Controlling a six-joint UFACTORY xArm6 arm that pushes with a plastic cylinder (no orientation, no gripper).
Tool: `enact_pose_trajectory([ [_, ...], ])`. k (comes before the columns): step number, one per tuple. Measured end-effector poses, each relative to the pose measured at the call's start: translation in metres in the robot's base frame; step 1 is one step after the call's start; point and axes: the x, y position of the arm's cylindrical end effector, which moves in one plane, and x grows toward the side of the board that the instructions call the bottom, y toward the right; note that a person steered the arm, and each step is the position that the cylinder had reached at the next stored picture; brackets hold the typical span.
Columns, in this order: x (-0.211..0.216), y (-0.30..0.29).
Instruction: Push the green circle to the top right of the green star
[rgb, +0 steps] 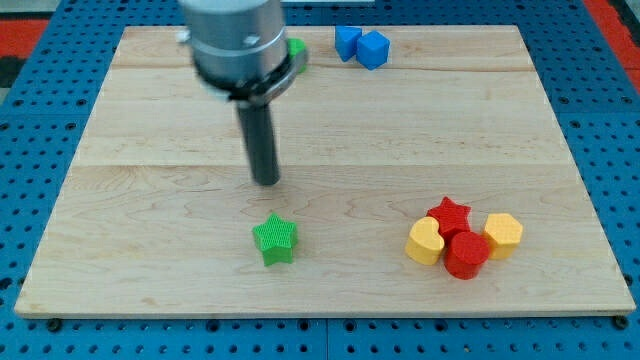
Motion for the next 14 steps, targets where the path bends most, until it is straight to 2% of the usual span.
enact_pose_trajectory([
  [1, -0.058, 0.032],
  [3, -0.144, 0.036],
  [4, -0.176, 0.035],
  [6, -0.193, -0.045],
  [7, -0.236, -0.022],
  [8, -0.245, -0.066],
  [9, -0.230, -0.095],
  [12, -0.182, -0.032],
  [13, -0.174, 0.010],
  [14, -0.137, 0.004],
])
